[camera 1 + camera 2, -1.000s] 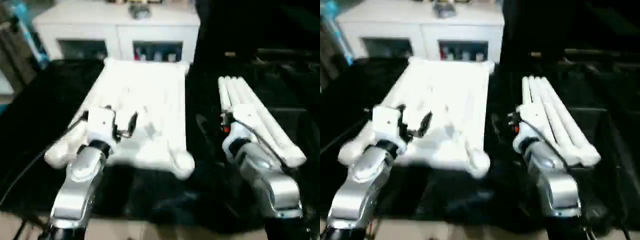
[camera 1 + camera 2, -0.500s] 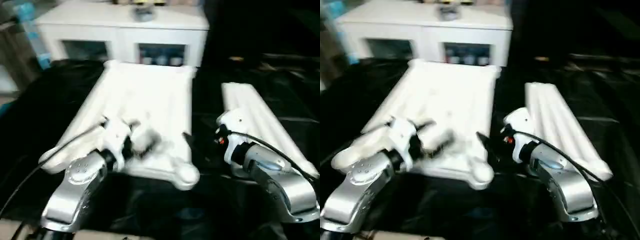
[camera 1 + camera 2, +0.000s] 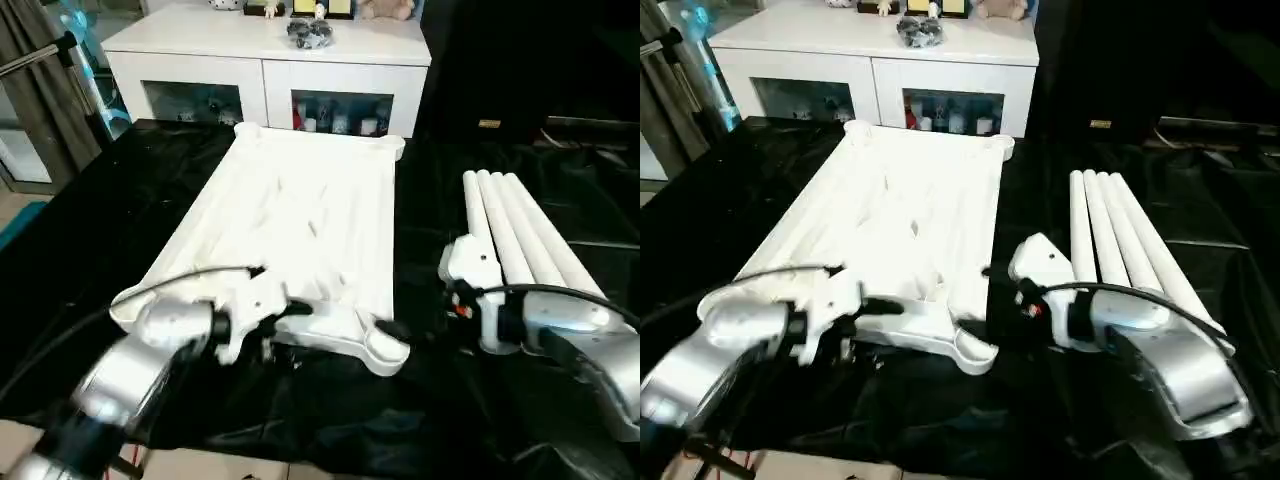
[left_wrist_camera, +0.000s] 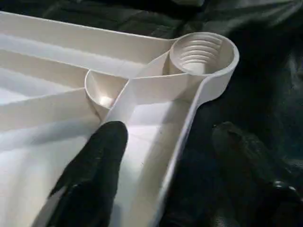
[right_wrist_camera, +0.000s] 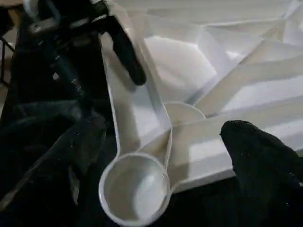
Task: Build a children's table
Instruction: Move to table, then move table base
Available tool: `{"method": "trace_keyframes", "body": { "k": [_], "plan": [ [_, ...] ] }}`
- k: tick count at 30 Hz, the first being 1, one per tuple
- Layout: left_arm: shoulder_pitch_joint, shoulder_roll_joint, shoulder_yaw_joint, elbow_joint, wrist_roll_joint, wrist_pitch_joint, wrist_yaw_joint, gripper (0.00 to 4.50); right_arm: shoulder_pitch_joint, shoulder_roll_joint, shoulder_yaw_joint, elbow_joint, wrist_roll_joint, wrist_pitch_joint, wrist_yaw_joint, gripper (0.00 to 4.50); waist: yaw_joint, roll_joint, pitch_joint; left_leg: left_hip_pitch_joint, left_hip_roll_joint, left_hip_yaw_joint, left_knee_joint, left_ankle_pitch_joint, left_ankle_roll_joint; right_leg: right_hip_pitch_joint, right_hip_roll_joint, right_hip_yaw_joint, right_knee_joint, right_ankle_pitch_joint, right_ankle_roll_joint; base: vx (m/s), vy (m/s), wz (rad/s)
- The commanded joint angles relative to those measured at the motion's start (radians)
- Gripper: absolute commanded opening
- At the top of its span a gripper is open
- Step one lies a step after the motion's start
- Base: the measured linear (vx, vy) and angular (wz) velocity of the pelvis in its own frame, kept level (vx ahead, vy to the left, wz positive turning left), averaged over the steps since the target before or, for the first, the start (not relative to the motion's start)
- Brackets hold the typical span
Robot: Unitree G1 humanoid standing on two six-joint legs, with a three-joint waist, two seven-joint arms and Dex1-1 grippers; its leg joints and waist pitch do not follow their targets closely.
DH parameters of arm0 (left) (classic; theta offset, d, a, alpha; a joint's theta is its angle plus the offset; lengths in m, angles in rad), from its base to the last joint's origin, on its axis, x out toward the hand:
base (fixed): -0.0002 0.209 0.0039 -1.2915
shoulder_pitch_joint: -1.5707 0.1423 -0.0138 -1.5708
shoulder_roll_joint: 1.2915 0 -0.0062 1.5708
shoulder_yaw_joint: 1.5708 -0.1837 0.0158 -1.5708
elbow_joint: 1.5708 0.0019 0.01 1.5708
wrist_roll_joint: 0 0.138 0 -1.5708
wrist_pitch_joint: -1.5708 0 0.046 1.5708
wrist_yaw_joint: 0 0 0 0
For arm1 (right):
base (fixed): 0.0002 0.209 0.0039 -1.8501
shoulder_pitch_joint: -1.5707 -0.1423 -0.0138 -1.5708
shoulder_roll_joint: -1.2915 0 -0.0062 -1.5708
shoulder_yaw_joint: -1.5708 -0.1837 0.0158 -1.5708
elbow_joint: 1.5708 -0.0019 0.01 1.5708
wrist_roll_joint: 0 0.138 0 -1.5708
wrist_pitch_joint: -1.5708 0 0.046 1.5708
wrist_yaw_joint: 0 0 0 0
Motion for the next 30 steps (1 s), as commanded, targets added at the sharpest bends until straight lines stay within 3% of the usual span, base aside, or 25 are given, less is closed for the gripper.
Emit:
{"method": "trace_keyframes", "body": {
  "k": [1,2,3,5,8,11,12,15,20,30],
  "plan": [
    [-0.032,0.002,-0.022,0.039,0.008,-0.013,-0.045,3.03,0.012,-0.024,0.0,-0.036,0.017,0.028,0.024,4.37,0.003,0.007,-0.054,0.002,0.083,-0.034,-0.093,-0.105,0.045,0.038,-0.085,0.046,-0.069,-0.015,-0.264,0.0,0.0,0.0],
    [-0.032,0.002,-0.022,0.039,0.008,-0.013,-0.045,2.92,0.012,-0.024,0.0,-0.036,0.017,0.028,0.024,4.37,0.002,0.004,-0.054,0.0,0.082,-0.033,-0.092,-0.091,0.053,0.039,-0.085,0.046,-0.068,0.011,-0.27,0.0,0.0,0.0],
    [-0.047,0.005,-0.035,0.054,0.004,0.001,-0.08,2.83,0.021,-0.043,0.002,-0.043,0.013,0.029,0.03,4.37,0.004,0.011,-0.057,-0.002,0.082,-0.035,-0.09,-0.067,0.066,0.041,-0.087,0.045,-0.063,0.048,-0.282,0.0,0.0,0.0],
    [-0.059,0.005,-0.048,0.066,0.002,0.017,-0.115,2.74,0.03,-0.055,0.002,-0.047,0.004,0.025,0.032,4.37,0.003,0.008,-0.059,-0.002,0.084,-0.033,-0.088,-0.053,0.077,0.044,-0.088,0.043,-0.061,0.079,-0.297,0.0,0.0,0.0],
    [-0.067,0.009,-0.066,0.073,0.001,0.04,-0.152,2.39,0.037,-0.058,-0.005,-0.052,0.005,0.032,0.026,4.37,0.003,0.008,-0.057,-0.004,0.086,-0.031,-0.089,-0.051,0.092,0.042,-0.089,0.043,-0.063,0.07,-0.307,0.0,0.0,0.0],
    [-0.073,0.001,-0.078,0.09,0.01,0.039,-0.159,2.26,0.043,-0.064,-0.006,-0.059,-0.015,0.025,0.01,4.37,0.003,0.008,-0.05,0.0,0.089,-0.029,-0.094,-0.113,0.072,0.039,-0.088,0.043,-0.073,-0.034,-0.309,0.0,0.0,0.0],
    [-0.079,-0.006,-0.08,0.108,0.019,0.027,-0.155,2.26,0.046,-0.066,-0.006,-0.064,-0.008,0.044,0.01,4.37,-0.001,0.026,-0.046,0.005,0.09,-0.029,-0.097,-0.146,0.059,0.034,-0.084,0.041,-0.079,-0.062,-0.305,0.0,0.0,0.0],
    [-0.088,-0.014,-0.081,0.128,0.029,0.015,-0.151,1.93,0.051,-0.071,-0.001,-0.067,-0.008,0.051,0.009,4.37,0.0,0.018,-0.048,0.002,0.09,-0.028,-0.095,-0.138,0.055,0.041,-0.088,0.045,-0.077,-0.062,-0.303,0.0,0.0,0.0],
    [-0.103,-0.024,-0.084,0.15,0.045,0.005,-0.15,1.46,0.061,-0.078,0.013,-0.063,-0.009,0.035,0.028,4.37,0.001,0.024,-0.05,-0.001,0.09,-0.026,-0.094,-0.108,0.065,0.041,-0.089,0.045,-0.076,-0.056,-0.297,0.0,0.0,0.0],
    [-0.111,-0.018,-0.094,0.167,0.109,-0.025,-0.116,0.59,0.085,-0.08,0.023,-0.061,-0.024,0.019,0.028,4.37,0.0,0.026,-0.048,-0.002,0.09,-0.026,-0.095,-0.123,0.066,0.039,-0.09,0.045,-0.08,-0.074,-0.294,0.0,0.0,0.0]
  ]
}}
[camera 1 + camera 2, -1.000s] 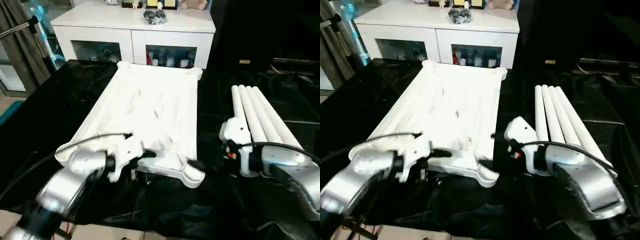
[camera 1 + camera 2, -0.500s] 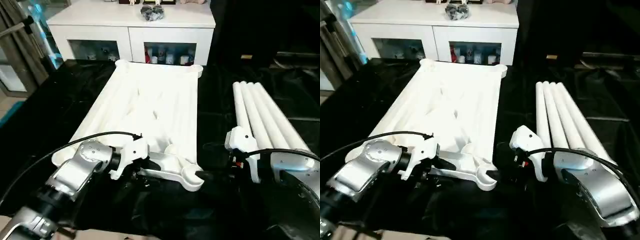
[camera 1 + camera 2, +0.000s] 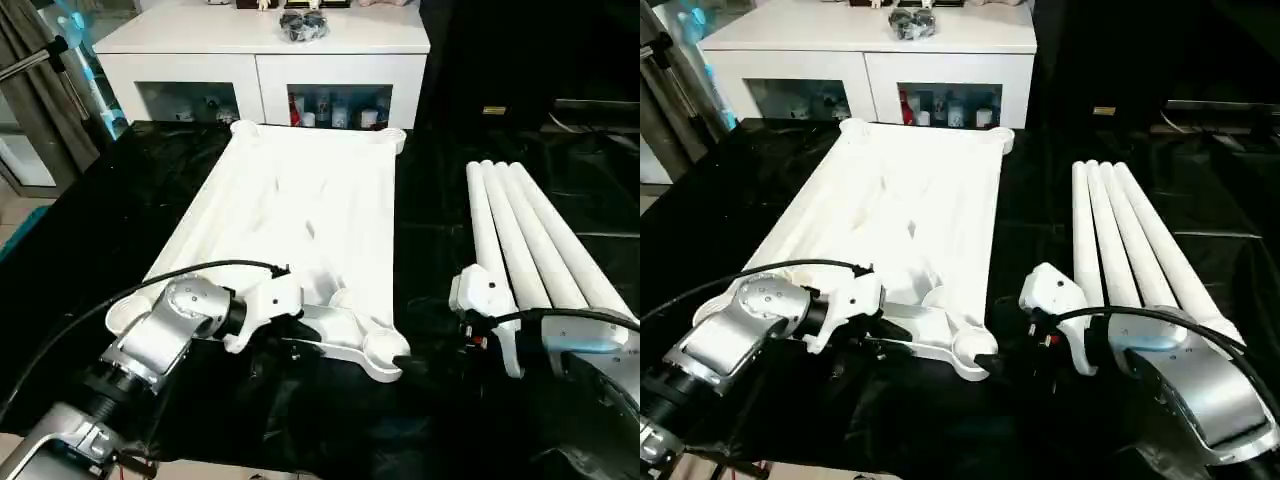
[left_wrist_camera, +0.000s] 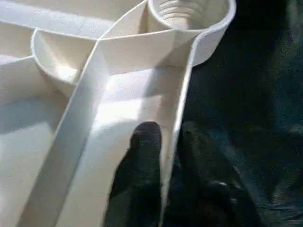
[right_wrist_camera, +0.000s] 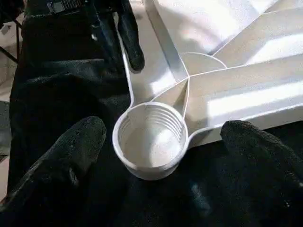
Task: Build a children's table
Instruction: Move table base
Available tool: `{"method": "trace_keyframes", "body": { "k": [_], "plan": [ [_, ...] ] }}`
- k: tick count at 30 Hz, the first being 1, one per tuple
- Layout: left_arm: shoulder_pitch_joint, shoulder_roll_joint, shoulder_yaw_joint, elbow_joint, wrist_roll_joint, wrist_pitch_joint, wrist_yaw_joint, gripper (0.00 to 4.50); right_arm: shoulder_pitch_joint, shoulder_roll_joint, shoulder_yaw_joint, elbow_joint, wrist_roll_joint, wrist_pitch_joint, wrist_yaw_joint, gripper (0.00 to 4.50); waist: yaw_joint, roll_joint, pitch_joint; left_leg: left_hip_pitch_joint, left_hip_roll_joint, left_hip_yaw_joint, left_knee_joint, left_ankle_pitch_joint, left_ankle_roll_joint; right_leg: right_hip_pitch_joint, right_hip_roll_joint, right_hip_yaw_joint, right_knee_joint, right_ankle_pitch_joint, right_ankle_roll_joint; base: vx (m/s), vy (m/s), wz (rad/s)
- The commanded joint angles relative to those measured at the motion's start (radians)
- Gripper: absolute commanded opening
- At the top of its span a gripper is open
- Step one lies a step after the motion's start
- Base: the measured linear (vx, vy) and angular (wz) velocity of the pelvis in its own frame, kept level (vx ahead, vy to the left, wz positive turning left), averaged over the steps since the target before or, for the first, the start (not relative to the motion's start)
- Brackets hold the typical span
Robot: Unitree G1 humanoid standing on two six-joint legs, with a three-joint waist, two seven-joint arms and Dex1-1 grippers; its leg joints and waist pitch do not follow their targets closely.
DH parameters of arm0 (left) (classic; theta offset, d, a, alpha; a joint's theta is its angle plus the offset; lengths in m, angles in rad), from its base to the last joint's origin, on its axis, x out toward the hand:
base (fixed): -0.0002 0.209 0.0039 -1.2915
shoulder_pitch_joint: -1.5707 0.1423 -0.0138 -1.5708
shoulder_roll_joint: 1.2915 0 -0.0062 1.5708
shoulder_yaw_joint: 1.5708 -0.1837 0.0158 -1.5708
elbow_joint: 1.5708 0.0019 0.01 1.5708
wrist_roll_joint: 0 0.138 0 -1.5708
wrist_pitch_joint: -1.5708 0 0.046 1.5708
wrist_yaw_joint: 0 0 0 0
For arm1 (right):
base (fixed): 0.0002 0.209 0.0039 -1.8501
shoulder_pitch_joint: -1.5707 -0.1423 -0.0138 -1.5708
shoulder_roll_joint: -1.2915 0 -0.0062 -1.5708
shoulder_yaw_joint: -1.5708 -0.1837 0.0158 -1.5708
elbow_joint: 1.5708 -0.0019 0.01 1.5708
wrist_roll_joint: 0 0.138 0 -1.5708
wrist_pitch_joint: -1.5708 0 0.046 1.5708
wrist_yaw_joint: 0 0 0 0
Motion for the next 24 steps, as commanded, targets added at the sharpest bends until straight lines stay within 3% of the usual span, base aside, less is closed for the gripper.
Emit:
{"method": "trace_keyframes", "body": {
  "k": [1,7,11,13,16,18,20,24],
  "plan": [
    [0.0,0.01,-0.005,-0.006,0.03,-0.01,0.024,0.5,0.006,-0.009,0.014,-0.01,-0.01,-0.011,0.005,4.37,0.001,-0.007,-0.05,0.002,0.086,-0.037,-0.09,-0.129,0.063,0.044,-0.09,0.045,-0.076,-0.079,-0.293,0.0,0.0,0.0],
    [0.031,0.006,0.009,-0.07,0.069,0.016,0.112,0.11,0.019,-0.005,0.013,-0.009,-0.015,-0.019,-0.002,4.37,-0.006,-0.002,-0.05,-0.002,0.088,-0.04,-0.091,-0.136,0.058,0.049,-0.092,0.045,-0.074,-0.058,-0.298,0.0,0.0,0.0],
    [0.086,-0.029,0.055,-0.203,0.07,0.129,0.22,0.01,0.032,0.001,0.014,-0.02,-0.019,-0.015,-0.016,4.37,-0.012,-0.003,-0.049,-0.004,0.087,-0.04,-0.09,-0.127,0.063,0.05,-0.092,0.045,-0.075,-0.066,-0.301,0.0,0.0,0.0],
    [0.116,-0.046,0.068,-0.267,0.079,0.163,0.264,0.01,0.038,0.006,0.014,-0.025,-0.022,-0.014,-0.028,4.37,-0.016,-0.008,-0.048,-0.007,0.085,-0.04,-0.089,-0.117,0.077,0.049,-0.09,0.044,-0.078,-0.073,-0.299,0.0,0.0,0.0],
    [0.142,-0.067,0.079,-0.319,0.09,0.19,0.315,0.01,0.044,0.009,0.014,-0.028,-0.022,-0.015,-0.033,4.37,-0.021,-0.007,-0.048,-0.009,0.085,-0.042,-0.089,-0.123,0.087,0.049,-0.089,0.043,-0.08,-0.101,-0.291,0.0,0.0,0.0],
    [0.155,-0.079,0.078,-0.348,0.093,0.212,0.342,0.01,0.048,0.011,0.017,-0.028,-0.026,-0.02,-0.037,4.37,-0.022,-0.013,-0.049,-0.011,0.086,-0.041,-0.089,-0.109,0.096,0.047,-0.088,0.042,-0.08,-0.097,-0.287,0.0,0.0,0.0],
    [0.164,-0.084,0.079,-0.368,0.094,0.246,0.362,0.01,0.049,0.013,0.02,-0.029,-0.029,-0.021,-0.04,4.37,-0.021,-0.012,-0.052,-0.014,0.084,-0.041,-0.083,-0.062,0.117,0.046,-0.089,0.041,-0.076,-0.042,-0.289,0.0,0.0,0.0],
    [0.168,-0.087,0.073,-0.392,0.109,0.243,0.382,0.01,0.043,0.019,0.024,-0.027,-0.039,-0.023,-0.047,4.37,-0.021,-0.015,-0.053,-0.016,0.083,-0.04,-0.081,-0.038,0.14,0.046,-0.088,0.04,-0.073,-0.001,-0.294,0.0,0.0,0.0]
  ]
}}
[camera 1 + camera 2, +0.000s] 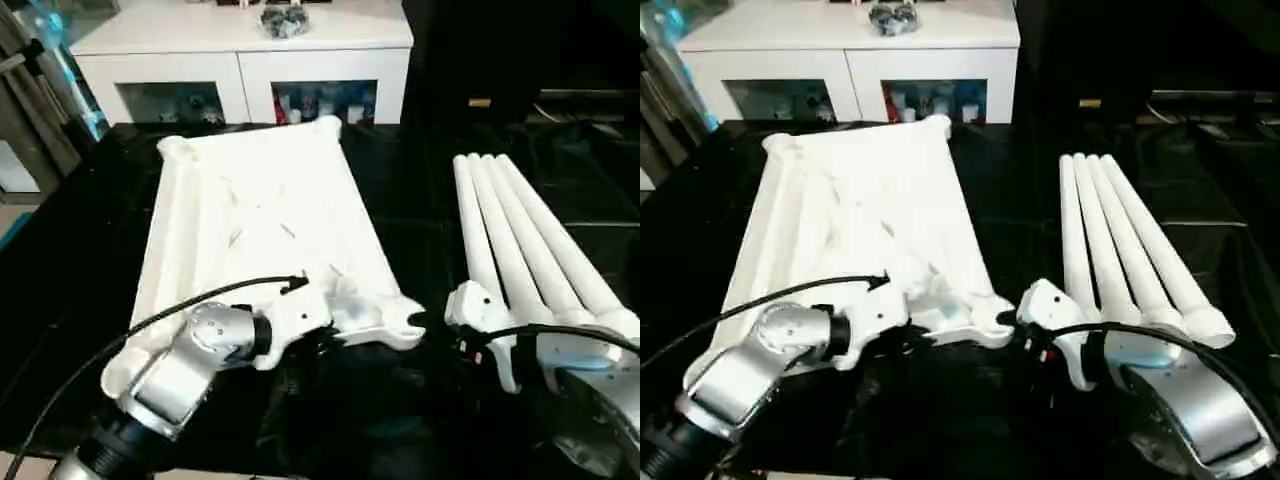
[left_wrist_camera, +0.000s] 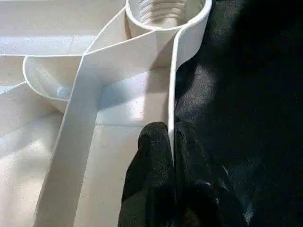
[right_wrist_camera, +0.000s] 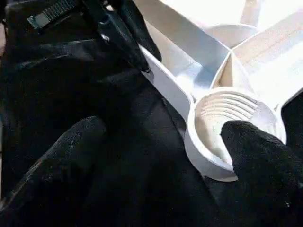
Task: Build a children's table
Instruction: Move table base
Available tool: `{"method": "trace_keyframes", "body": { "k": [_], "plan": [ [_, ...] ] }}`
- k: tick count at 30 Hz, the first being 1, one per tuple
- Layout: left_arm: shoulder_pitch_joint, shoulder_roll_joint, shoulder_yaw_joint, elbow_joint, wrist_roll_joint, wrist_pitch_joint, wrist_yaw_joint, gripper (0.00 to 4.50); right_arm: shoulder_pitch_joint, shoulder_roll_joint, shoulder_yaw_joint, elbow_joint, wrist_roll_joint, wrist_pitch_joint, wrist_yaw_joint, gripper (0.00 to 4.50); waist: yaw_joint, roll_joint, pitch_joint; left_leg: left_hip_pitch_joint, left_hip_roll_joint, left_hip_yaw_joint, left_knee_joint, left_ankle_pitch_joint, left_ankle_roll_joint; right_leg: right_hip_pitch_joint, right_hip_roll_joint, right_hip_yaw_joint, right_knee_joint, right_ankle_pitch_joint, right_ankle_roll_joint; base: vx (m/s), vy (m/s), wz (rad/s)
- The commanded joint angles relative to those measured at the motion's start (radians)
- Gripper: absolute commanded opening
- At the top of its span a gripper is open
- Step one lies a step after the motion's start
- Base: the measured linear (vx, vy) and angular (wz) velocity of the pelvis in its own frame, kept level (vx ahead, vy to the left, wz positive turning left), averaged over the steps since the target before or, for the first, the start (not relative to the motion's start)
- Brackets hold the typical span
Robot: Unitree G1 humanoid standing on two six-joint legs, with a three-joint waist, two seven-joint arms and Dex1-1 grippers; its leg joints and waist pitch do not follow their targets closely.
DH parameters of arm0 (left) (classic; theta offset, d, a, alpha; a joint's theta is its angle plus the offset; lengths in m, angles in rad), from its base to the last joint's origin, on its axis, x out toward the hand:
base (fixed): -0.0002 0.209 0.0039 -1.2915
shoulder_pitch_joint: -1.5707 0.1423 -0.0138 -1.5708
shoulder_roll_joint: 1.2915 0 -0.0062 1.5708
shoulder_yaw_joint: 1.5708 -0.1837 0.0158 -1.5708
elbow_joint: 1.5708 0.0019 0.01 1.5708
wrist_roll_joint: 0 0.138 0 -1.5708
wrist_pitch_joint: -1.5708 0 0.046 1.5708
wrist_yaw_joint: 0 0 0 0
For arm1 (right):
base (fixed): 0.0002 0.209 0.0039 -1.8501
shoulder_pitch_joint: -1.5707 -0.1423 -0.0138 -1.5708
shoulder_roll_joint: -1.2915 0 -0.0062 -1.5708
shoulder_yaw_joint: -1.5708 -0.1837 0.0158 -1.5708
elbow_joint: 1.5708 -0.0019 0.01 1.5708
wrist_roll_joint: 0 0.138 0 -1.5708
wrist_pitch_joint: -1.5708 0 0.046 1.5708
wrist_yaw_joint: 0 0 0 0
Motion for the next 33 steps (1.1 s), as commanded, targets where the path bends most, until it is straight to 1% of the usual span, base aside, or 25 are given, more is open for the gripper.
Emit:
{"method": "trace_keyframes", "body": {
  "k": [1,2,3,4,6,7,8,9,10,12,14,15,17,18,20,21,22,24,25,27,29,30,31,32,33],
  "plan": [
    [0.0,0.01,0.051,-0.043,0.018,-0.019,0.063,0.01,-0.006,0.001,0.005,-0.021,-0.007,-0.01,-0.004,4.37,0.013,-0.019,-0.054,-0.003,0.082,-0.041,-0.078,-0.041,0.138,0.055,-0.089,0.04,-0.07,-0.004,-0.294,0.0,0.0,0.0],
    [-0.001,0.016,0.044,-0.049,0.025,-0.008,0.058,0.01,-0.006,0.001,0.005,-0.021,-0.009,-0.01,-0.004,4.37,0.013,-0.019,-0.055,-0.003,0.083,-0.041,-0.078,-0.043,0.139,0.054,-0.089,0.039,-0.07,-0.004,-0.294,0.0,0.0,0.0],
    [-0.001,0.025,0.037,-0.064,0.041,0.038,0.062,0.01,-0.005,0.0,0.005,-0.025,-0.01,-0.009,-0.006,4.37,0.013,-0.017,-0.055,-0.002,0.083,-0.041,-0.078,-0.044,0.139,0.054,-0.089,0.039,-0.069,-0.002,-0.294,0.0,0.0,0.0],
    [-0.002,0.024,0.04,-0.067,0.045,0.056,0.069,0.01,-0.005,0.0,0.005,-0.027,-0.01,-0.007,-0.007,4.37,0.012,-0.015,-0.054,-0.001,0.084,-0.041,-0.079,-0.047,0.137,0.053,-0.089,0.039,-0.069,0.0,-0.297,0.0,0.0,0.0],
    [-0.003,0.023,0.042,-0.073,0.056,0.086,0.085,0.01,-0.004,0.001,0.005,-0.029,-0.01,-0.006,-0.008,4.37,0.012,-0.014,-0.053,0.0,0.084,-0.041,-0.08,-0.058,0.132,0.053,-0.088,0.039,-0.07,-0.011,-0.301,0.0,0.0,0.0],
    [-0.005,0.025,0.039,-0.078,0.065,0.117,0.092,0.01,-0.004,0.001,0.005,-0.034,-0.009,-0.002,-0.01,4.37,0.013,-0.009,-0.053,0.001,0.084,-0.042,-0.079,-0.061,0.129,0.053,-0.089,0.039,-0.069,-0.012,-0.301,0.0,0.0,0.0],
    [-0.006,0.025,0.034,-0.085,0.074,0.155,0.103,0.01,-0.004,0.003,0.006,-0.038,-0.009,0.0,-0.013,4.37,0.012,-0.01,-0.052,0.0,0.084,-0.042,-0.08,-0.068,0.125,0.054,-0.088,0.039,-0.071,-0.016,-0.301,0.0,0.0,0.0],
    [-0.005,0.022,0.03,-0.091,0.079,0.179,0.11,0.01,-0.003,0.004,0.006,-0.041,-0.01,0.003,-0.017,4.37,0.011,-0.008,-0.053,0.002,0.085,-0.042,-0.08,-0.07,0.122,0.055,-0.089,0.039,-0.07,-0.015,-0.301,0.0,0.0,0.0],
    [-0.005,0.02,0.03,-0.093,0.079,0.186,0.113,0.01,-0.003,0.005,0.006,-0.042,-0.01,0.005,-0.018,4.37,0.011,-0.01,-0.051,0.002,0.084,-0.042,-0.08,-0.072,0.12,0.053,-0.088,0.039,-0.072,-0.015,-0.303,0.0,0.0,0.0],
    [-0.003,0.008,0.032,-0.096,0.079,0.199,0.129,0.01,-0.002,0.008,0.008,-0.046,-0.012,0.009,-0.024,4.37,0.013,-0.006,-0.052,0.001,0.082,-0.042,-0.079,-0.076,0.116,0.055,-0.088,0.039,-0.072,-0.023,-0.304,0.0,0.0,0.0],
    [-0.003,0.002,0.035,-0.094,0.08,0.206,0.138,0.01,-0.001,0.009,0.009,-0.047,-0.013,0.01,-0.025,4.37,0.015,-0.009,-0.052,0.003,0.082,-0.041,-0.079,-0.083,0.113,0.054,-0.087,0.04,-0.075,-0.031,-0.303,0.0,0.0,0.0],
    [-0.004,-0.005,0.037,-0.089,0.081,0.2,0.148,0.01,-0.001,0.01,0.008,-0.048,-0.013,0.012,-0.027,4.37,0.018,-0.008,-0.052,0.003,0.083,-0.041,-0.08,-0.079,0.113,0.053,-0.086,0.039,-0.073,-0.026,-0.302,0.0,0.0,0.0],
    [-0.003,-0.01,0.038,-0.08,0.072,0.151,0.146,0.01,-0.001,0.01,0.006,-0.049,-0.01,0.015,-0.028,4.37,0.02,-0.008,-0.053,0.004,0.083,-0.041,-0.08,-0.081,0.113,0.053,-0.086,0.04,-0.073,-0.024,-0.3,0.0,0.0,0.0],
    [0.002,-0.013,0.037,-0.07,0.056,0.069,0.135,0.01,-0.001,0.01,0.003,-0.05,-0.007,0.018,-0.028,4.37,0.023,-0.009,-0.053,0.003,0.083,-0.041,-0.079,-0.081,0.115,0.053,-0.086,0.04,-0.074,-0.023,-0.296,0.0,0.0,0.0],
    [0.009,-0.017,0.041,-0.061,0.039,0.007,0.128,0.01,-0.001,0.008,-0.001,-0.049,-0.004,0.02,-0.028,4.37,0.026,-0.009,-0.055,0.002,0.083,-0.042,-0.078,-0.078,0.118,0.053,-0.087,0.04,-0.074,-0.017,-0.291,0.0,0.0,0.0],
    [0.013,-0.015,0.042,-0.048,0.028,-0.036,0.118,0.01,0.0,0.005,-0.004,-0.046,-0.004,0.018,-0.027,4.37,0.034,-0.006,-0.057,0.005,0.085,-0.042,-0.078,-0.064,0.121,0.051,-0.087,0.04,-0.069,0.014,-0.291,0.0,0.0,0.0],
    [0.014,-0.015,0.043,-0.046,0.026,-0.039,0.117,0.01,0.0,0.005,-0.004,-0.046,-0.004,0.018,-0.026,4.37,0.036,-0.009,-0.058,0.005,0.085,-0.041,-0.077,-0.059,0.122,0.051,-0.087,0.04,-0.068,0.026,-0.291,0.0,0.0,0.0],
    [0.021,-0.013,0.045,-0.036,0.005,-0.075,0.1,0.01,0.0,0.0,-0.01,-0.041,-0.004,0.015,-0.023,4.37,0.042,-0.008,-0.059,0.007,0.086,-0.039,-0.076,-0.051,0.123,0.048,-0.087,0.041,-0.065,0.05,-0.295,0.0,0.0,0.0],
    [0.022,-0.011,0.044,-0.032,0.0,-0.083,0.094,0.01,-0.001,-0.003,-0.014,-0.039,-0.003,0.014,-0.022,4.37,0.046,-0.008,-0.06,0.009,0.086,-0.038,-0.075,-0.051,0.123,0.047,-0.087,0.041,-0.065,0.051,-0.296,0.0,0.0,0.0],
    [0.023,-0.008,0.043,-0.031,-0.002,-0.086,0.091,0.01,-0.002,-0.004,-0.016,-0.037,-0.003,0.013,-0.021,4.37,0.05,-0.007,-0.059,0.007,0.087,-0.039,-0.077,-0.051,0.12,0.048,-0.088,0.04,-0.063,0.048,-0.294,0.0,0.0,0.0],
    [0.028,0.006,0.042,-0.036,-0.022,-0.085,0.058,0.01,-0.004,-0.002,-0.044,-0.037,0.009,0.011,-0.029,4.37,0.053,-0.008,-0.058,0.008,0.087,-0.039,-0.078,-0.061,0.112,0.048,-0.088,0.04,-0.064,0.031,-0.289,0.0,0.0,0.0],
    [0.028,0.006,0.042,-0.036,-0.022,-0.085,0.058,0.01,-0.004,-0.002,-0.044,-0.037,0.009,0.011,-0.029,4.37,0.054,-0.009,-0.058,0.008,0.086,-0.038,-0.078,-0.063,0.11,0.048,-0.088,0.041,-0.064,0.029,-0.288,0.0,0.0,0.0],
    [0.035,0.015,0.05,-0.047,-0.04,-0.071,0.036,0.29,-0.006,0.006,-0.077,-0.036,0.033,0.027,-0.037,4.37,0.054,-0.009,-0.057,0.008,0.085,-0.038,-0.079,-0.067,0.108,0.048,-0.089,0.041,-0.065,0.02,-0.286,0.0,0.0,0.0],
    [0.039,0.021,0.055,-0.049,-0.054,-0.071,0.021,0.46,-0.008,0.011,-0.1,-0.035,0.051,0.039,-0.042,4.44,0.053,-0.011,-0.057,0.008,0.085,-0.037,-0.079,-0.067,0.105,0.049,-0.089,0.041,-0.065,0.015,-0.286,0.0,0.0,0.0],
    [0.039,0.021,0.055,-0.049,-0.054,-0.071,0.021,0.58,-0.008,0.011,-0.1,-0.035,0.051,0.039,-0.042,4.47,0.054,-0.01,-0.057,0.008,0.085,-0.038,-0.08,-0.068,0.104,0.049,-0.089,0.041,-0.065,0.013,-0.285,0.0,0.0,0.0]
  ]
}}
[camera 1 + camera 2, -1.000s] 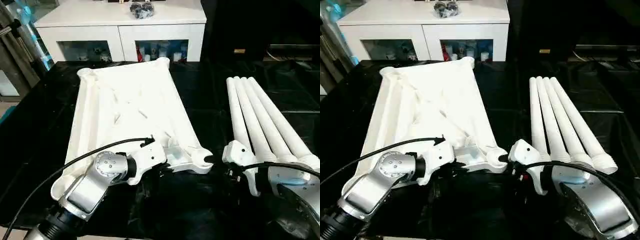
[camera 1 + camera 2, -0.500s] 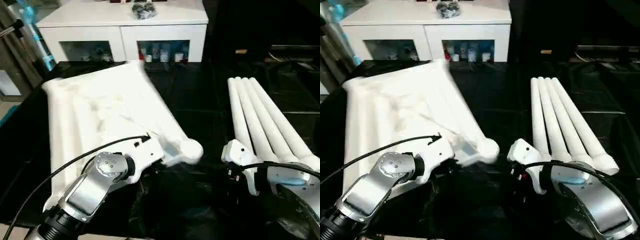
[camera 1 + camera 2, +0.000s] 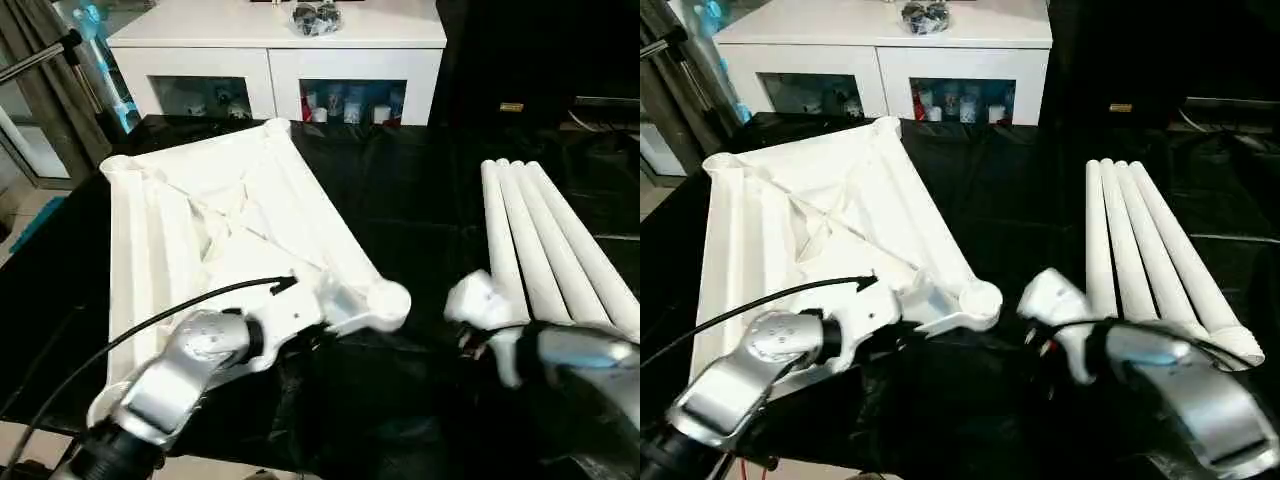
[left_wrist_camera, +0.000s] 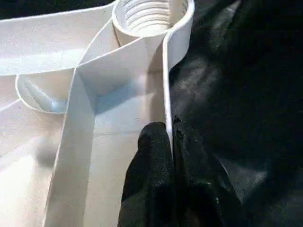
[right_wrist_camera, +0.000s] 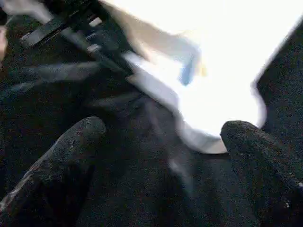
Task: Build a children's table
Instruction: Move table base
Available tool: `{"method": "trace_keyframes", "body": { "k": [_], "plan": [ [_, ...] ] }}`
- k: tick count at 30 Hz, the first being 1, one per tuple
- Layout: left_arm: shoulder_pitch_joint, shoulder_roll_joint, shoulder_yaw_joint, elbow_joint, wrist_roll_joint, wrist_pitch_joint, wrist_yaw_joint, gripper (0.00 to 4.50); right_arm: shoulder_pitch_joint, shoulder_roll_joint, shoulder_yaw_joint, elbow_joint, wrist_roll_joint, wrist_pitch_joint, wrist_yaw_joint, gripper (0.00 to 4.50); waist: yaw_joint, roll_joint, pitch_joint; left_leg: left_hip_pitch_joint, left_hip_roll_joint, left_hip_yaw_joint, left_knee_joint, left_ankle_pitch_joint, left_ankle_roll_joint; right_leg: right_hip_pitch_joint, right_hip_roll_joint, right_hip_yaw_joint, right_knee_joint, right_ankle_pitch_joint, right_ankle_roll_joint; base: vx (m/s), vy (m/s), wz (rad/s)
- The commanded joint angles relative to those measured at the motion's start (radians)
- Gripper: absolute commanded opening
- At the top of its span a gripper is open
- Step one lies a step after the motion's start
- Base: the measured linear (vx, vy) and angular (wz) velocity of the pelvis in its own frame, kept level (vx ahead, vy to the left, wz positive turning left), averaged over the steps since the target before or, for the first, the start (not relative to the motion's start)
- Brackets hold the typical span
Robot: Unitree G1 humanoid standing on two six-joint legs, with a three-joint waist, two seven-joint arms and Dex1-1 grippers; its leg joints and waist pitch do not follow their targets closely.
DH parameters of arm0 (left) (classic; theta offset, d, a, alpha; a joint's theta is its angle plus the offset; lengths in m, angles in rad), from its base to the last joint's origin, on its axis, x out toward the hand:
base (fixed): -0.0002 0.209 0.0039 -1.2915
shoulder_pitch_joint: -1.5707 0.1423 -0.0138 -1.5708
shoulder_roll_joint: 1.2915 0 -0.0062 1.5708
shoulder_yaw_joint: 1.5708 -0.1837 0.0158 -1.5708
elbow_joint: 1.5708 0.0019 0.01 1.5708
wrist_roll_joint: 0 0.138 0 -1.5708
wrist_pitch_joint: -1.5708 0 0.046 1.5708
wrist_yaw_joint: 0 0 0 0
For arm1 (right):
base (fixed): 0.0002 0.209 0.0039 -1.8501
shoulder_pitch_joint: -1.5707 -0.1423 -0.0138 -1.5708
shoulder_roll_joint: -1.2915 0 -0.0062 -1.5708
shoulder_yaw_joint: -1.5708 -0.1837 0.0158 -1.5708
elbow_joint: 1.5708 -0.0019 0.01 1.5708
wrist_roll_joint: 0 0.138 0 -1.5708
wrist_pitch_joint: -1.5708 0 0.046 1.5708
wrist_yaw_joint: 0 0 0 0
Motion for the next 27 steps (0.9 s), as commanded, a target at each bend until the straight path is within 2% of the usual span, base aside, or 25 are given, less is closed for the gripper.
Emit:
{"method": "trace_keyframes", "body": {
  "k": [1,4,6,7,8,9,10,12,13,14,15,16,17,19,20,21,22,25,27],
  "plan": [
    [-0.008,0.006,0.025,-0.055,-0.031,-0.025,-0.025,0.58,-0.01,0.008,-0.042,-0.006,0.031,0.024,-0.012,4.5,-0.002,-0.011,-0.056,0.008,0.085,-0.037,-0.08,-0.07,0.101,0.048,-0.086,0.041,-0.065,0.006,-0.284,0.0,0.0,0.0],
    [0.017,0.022,0.07,-0.095,-0.103,0.002,-0.059,0.8,-0.03,0.04,-0.093,-0.007,0.067,0.065,-0.05,4.5,-0.005,-0.011,-0.057,0.008,0.084,-0.037,-0.08,-0.062,0.099,0.048,-0.086,0.041,-0.062,0.012,-0.293,0.0,0.0,0.0],
    [0.036,0.045,0.111,-0.144,-0.162,0.051,-0.086,1.02,-0.06,0.072,-0.115,0.011,0.062,0.102,-0.109,4.5,-0.01,-0.017,-0.055,0.006,0.08,-0.036,-0.081,-0.056,0.098,0.049,-0.084,0.04,-0.062,-0.003,-0.289,0.0,0.0,0.0],
    [0.042,0.056,0.124,-0.163,-0.179,0.067,-0.096,1.08,-0.078,0.088,-0.121,0.028,0.049,0.12,-0.144,4.5,-0.017,-0.02,-0.053,0.004,0.078,-0.034,-0.082,-0.057,0.096,0.046,-0.082,0.039,-0.066,-0.028,-0.284,0.0,0.0,0.0],
    [0.046,0.063,0.136,-0.178,-0.192,0.081,-0.101,1.08,-0.094,0.106,-0.13,0.042,0.042,0.149,-0.178,4.5,-0.022,-0.016,-0.051,0.006,0.075,-0.034,-0.083,-0.076,0.088,0.045,-0.08,0.038,-0.069,-0.075,-0.28,0.0,0.0,0.0],
    [0.046,0.066,0.147,-0.19,-0.204,0.095,-0.103,1.26,-0.11,0.123,-0.139,0.059,0.032,0.171,-0.214,4.5,-0.026,-0.028,-0.052,0.008,0.074,-0.031,-0.082,-0.076,0.084,0.044,-0.08,0.039,-0.072,-0.09,-0.277,0.0,0.0,0.0],
    [0.045,0.065,0.161,-0.204,-0.217,0.105,-0.102,1.26,-0.134,0.149,-0.15,0.081,0.014,0.201,-0.266,4.5,-0.026,-0.019,-0.05,0.008,0.072,-0.032,-0.083,-0.081,0.072,0.042,-0.078,0.039,-0.072,-0.127,-0.271,0.0,0.0,0.0],
    [0.035,0.046,0.198,-0.222,-0.24,0.127,-0.077,1.43,-0.19,0.21,-0.181,0.134,-0.024,0.294,-0.384,4.5,-0.03,-0.02,-0.049,0.011,0.071,-0.03,-0.084,-0.089,0.051,0.039,-0.075,0.041,-0.073,-0.153,-0.263,0.0,0.0,0.0],
    [0.035,0.046,0.198,-0.222,-0.24,0.127,-0.077,1.5,-0.19,0.21,-0.181,0.134,-0.024,0.294,-0.384,4.5,-0.034,-0.018,-0.05,0.01,0.068,-0.031,-0.085,-0.082,0.039,0.038,-0.072,0.039,-0.073,-0.151,-0.264,0.0,0.0,0.0],
    [0.016,0.029,0.211,-0.216,-0.215,0.119,-0.033,1.6,-0.243,0.265,-0.223,0.188,-0.05,0.418,-0.474,4.5,-0.033,-0.029,-0.051,0.014,0.069,-0.028,-0.083,-0.081,0.034,0.037,-0.071,0.042,-0.073,-0.143,-0.26,0.0,0.0,0.0],
    [0.002,0.017,0.207,-0.2,-0.178,0.108,0.008,1.6,-0.261,0.283,-0.235,0.207,-0.069,0.457,-0.516,4.5,-0.034,-0.032,-0.051,0.013,0.066,-0.026,-0.083,-0.076,0.033,0.036,-0.069,0.043,-0.073,-0.142,-0.26,0.0,0.0,0.0],
    [0.002,0.017,0.207,-0.2,-0.178,0.108,0.008,1.79,-0.261,0.283,-0.235,0.207,-0.069,0.457,-0.516,4.5,-0.032,-0.025,-0.051,0.011,0.066,-0.028,-0.085,-0.072,0.021,0.04,-0.07,0.041,-0.073,-0.152,-0.251,0.0,0.0,0.0],
    [-0.007,0.011,0.203,-0.189,-0.153,0.1,0.036,1.89,-0.271,0.293,-0.242,0.218,-0.08,0.478,-0.542,4.5,-0.027,-0.026,-0.052,0.018,0.069,-0.025,-0.083,-0.076,0.013,0.035,-0.069,0.043,-0.073,-0.14,-0.242,0.0,0.0,0.0],
    [-0.013,-0.007,0.208,-0.189,-0.163,0.116,0.058,2.01,-0.282,0.308,-0.251,0.226,-0.084,0.503,-0.568,4.5,-0.024,-0.027,-0.056,0.012,0.07,-0.027,-0.084,-0.049,0.012,0.042,-0.071,0.043,-0.067,-0.088,-0.238,0.0,0.0,0.0],
    [-0.013,-0.023,0.211,-0.201,-0.181,0.134,0.07,2.01,-0.29,0.32,-0.26,0.233,-0.089,0.517,-0.592,4.5,-0.025,-0.027,-0.058,0.009,0.069,-0.027,-0.082,-0.018,0.017,0.044,-0.072,0.043,-0.061,-0.036,-0.241,0.0,0.0,0.0],
    [-0.008,-0.04,0.211,-0.23,-0.217,0.167,0.076,2.22,-0.304,0.334,-0.27,0.241,-0.094,0.546,-0.622,4.5,-0.025,-0.027,-0.06,0.008,0.069,-0.027,-0.08,0.005,0.019,0.046,-0.073,0.042,-0.057,-0.001,-0.25,0.0,0.0,0.0],
    [-0.008,-0.04,0.211,-0.23,-0.217,0.167,0.076,2.22,-0.304,0.334,-0.27,0.241,-0.094,0.546,-0.622,4.5,-0.024,-0.027,-0.06,0.008,0.069,-0.027,-0.08,0.01,0.02,0.045,-0.074,0.042,-0.056,0.008,-0.255,0.0,0.0,0.0],
    [0.0,-0.041,0.196,-0.256,-0.232,0.188,0.065,2.42,-0.318,0.342,-0.28,0.257,-0.114,0.547,-0.661,4.5,-0.023,-0.029,-0.057,0.008,0.068,-0.025,-0.081,-0.012,0.02,0.045,-0.073,0.042,-0.06,-0.002,-0.259,0.0,0.0,0.0],
    [0.004,-0.041,0.185,-0.275,-0.244,0.208,0.057,2.71,-0.339,0.355,-0.294,0.265,-0.143,0.553,-0.702,4.5,-0.025,-0.03,-0.052,0.01,0.068,-0.023,-0.083,-0.053,0.006,0.043,-0.074,0.044,-0.068,-0.076,-0.249,0.0,0.0,0.0]
  ]
}}
